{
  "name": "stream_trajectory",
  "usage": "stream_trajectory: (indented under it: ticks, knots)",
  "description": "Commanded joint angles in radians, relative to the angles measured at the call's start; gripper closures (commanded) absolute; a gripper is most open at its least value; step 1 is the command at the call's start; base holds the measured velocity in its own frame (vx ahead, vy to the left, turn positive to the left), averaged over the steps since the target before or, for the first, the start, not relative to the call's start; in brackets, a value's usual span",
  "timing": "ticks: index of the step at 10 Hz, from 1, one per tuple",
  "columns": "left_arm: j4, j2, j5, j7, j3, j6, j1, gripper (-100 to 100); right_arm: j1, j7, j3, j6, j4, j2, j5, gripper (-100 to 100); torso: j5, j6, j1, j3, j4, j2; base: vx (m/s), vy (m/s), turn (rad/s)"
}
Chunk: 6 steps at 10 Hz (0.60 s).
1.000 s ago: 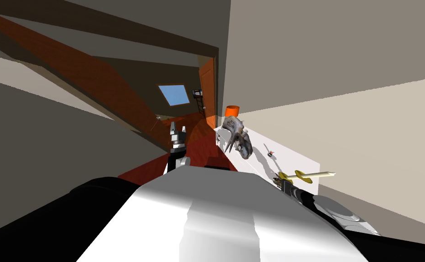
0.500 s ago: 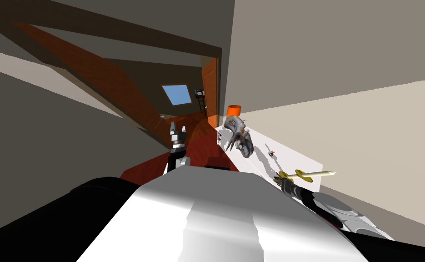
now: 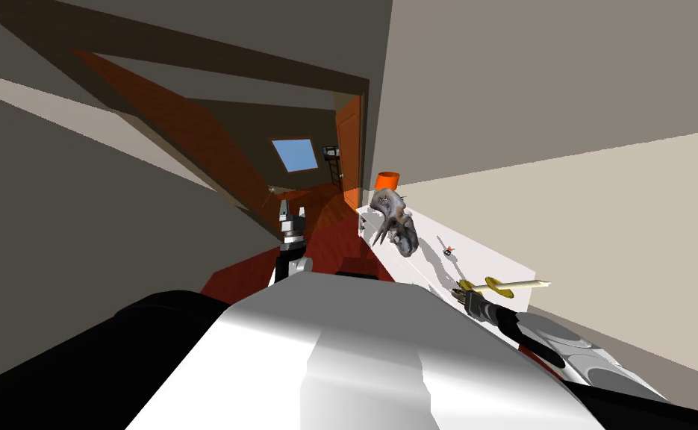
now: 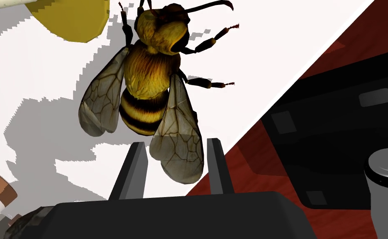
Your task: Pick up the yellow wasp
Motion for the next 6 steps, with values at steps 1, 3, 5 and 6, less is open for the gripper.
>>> stream_trajectory:
  ticks: [1,3,5,6]
  knots:
    - [0.0,0.0,0.0,0.0,0.0,0.0,0.0,0,-0.025,-0.003,0.05,0.012,0.019,-0.024,-0.05,100,0.0,0.0,0.0,0.0,0.0,0.0,-0.073,0.008,0.07]
    - [0.0,0.0,0.0,0.0,0.0,0.0,0.0,0,-0.046,-0.005,0.095,0.022,0.034,-0.046,-0.099,100,0.0,0.0,0.0,0.0,0.0,-0.001,-0.063,0.016,0.061]
    - [0.0,0.0,0.0,0.0,0.0,0.0,0.0,0,-0.042,-0.004,0.092,0.021,0.032,-0.043,-0.097,100,0.0,0.0,0.001,0.0,0.0,0.0,-0.04,0.016,0.02]
    - [0.0,0.0,0.0,0.0,0.0,0.0,0.0,0,-0.043,-0.004,0.094,0.021,0.033,-0.043,-0.098,0,0.0,0.0,0.0,-0.001,0.0,-0.002,0.0,0.0,0.0]
